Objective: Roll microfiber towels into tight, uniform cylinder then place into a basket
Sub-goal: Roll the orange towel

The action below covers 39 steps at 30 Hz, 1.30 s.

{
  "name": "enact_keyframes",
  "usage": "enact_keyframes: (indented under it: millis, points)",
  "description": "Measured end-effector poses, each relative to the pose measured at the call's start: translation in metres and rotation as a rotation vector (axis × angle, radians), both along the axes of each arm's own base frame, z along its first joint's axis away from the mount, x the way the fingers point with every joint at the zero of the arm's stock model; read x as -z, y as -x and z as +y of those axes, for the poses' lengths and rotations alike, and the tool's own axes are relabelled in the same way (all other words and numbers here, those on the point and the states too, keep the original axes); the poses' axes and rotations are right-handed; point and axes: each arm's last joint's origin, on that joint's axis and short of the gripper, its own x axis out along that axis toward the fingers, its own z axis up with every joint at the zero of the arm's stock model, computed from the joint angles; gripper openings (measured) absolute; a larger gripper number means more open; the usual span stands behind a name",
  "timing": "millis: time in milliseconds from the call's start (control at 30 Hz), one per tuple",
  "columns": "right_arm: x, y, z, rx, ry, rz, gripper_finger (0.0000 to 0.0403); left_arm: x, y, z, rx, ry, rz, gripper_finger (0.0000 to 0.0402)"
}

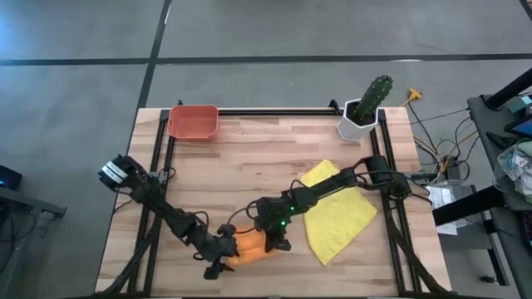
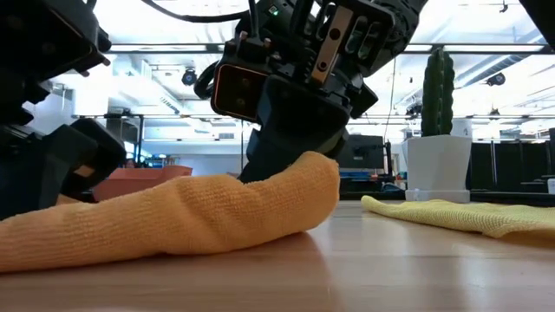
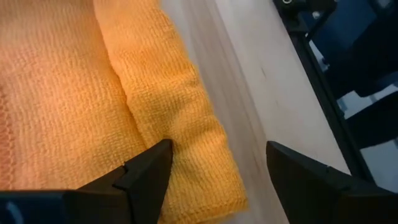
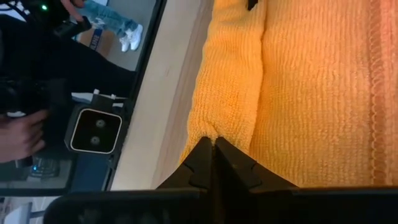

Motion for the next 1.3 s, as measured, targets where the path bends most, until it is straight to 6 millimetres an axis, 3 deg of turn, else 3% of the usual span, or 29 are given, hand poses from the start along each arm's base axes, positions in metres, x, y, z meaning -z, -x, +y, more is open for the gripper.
enact_keyframes:
  millis: [400, 967, 1167, 1300]
  points:
    - [-0.007, -0.001, -0.009, 0.015, -0.025, 0.0, 0.0008, 0.007, 0.008, -0.004, -0.087, 0.026, 0.107, 0.0235]
    - [-0.007, 0.001, -0.009, 0.019, -0.052, 0.037, 0.0008, 0.013, 0.013, 0.001, -0.226, 0.034, 0.168, 0.0013]
    - [-0.009, 0.002, -0.009, 0.021, -0.07, 0.061, 0.0008, 0.012, 0.012, 0.0, -0.273, 0.152, 0.145, 0.0007]
    - [-0.02, 0.004, -0.009, 0.011, -0.08, 0.036, 0.0011, 0.013, 0.012, 0.002, -0.325, 0.269, 0.13, 0.0004]
